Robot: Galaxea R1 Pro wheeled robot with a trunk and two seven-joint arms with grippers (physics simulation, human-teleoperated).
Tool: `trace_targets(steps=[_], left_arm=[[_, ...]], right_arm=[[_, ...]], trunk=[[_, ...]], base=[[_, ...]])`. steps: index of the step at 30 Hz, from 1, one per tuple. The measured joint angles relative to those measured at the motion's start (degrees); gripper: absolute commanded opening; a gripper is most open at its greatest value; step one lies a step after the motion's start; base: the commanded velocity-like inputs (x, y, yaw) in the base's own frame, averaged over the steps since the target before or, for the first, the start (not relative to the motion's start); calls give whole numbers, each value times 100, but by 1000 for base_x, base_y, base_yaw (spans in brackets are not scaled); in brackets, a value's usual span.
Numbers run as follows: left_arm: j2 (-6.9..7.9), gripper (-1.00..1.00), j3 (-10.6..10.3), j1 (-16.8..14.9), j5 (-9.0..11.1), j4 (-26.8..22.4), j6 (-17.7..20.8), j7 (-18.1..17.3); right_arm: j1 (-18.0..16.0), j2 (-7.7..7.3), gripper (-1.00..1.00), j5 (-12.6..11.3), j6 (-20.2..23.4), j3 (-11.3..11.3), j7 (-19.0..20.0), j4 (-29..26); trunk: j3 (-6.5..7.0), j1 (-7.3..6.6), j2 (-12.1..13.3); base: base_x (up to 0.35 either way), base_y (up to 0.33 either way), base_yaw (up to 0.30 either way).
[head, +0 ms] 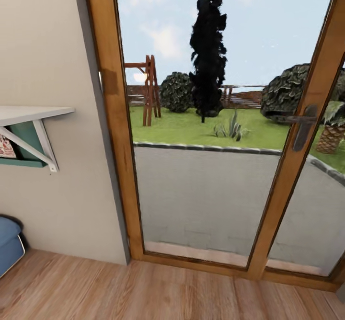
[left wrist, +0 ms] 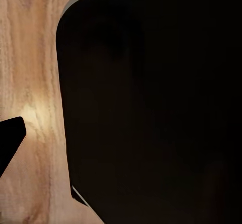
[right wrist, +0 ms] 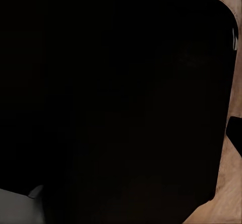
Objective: Place each of the two pumpkins and all three candles from the living room inside a cabinet in the living room (use any cabinet), then make sure every cabinet is closed, and position the cauldron so it is next to a table in the living room.
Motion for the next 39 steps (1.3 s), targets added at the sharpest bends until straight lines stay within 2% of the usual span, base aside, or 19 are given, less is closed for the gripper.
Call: trace_targets(steps=[39], left_arm=[[-7,100,-7,0,-3,0,-10,-1]], right_arm=[[0,15,100,-2,-12,0,-1,0]], trunk=[[-1,1,0]], base=[[-51,4,-245]])
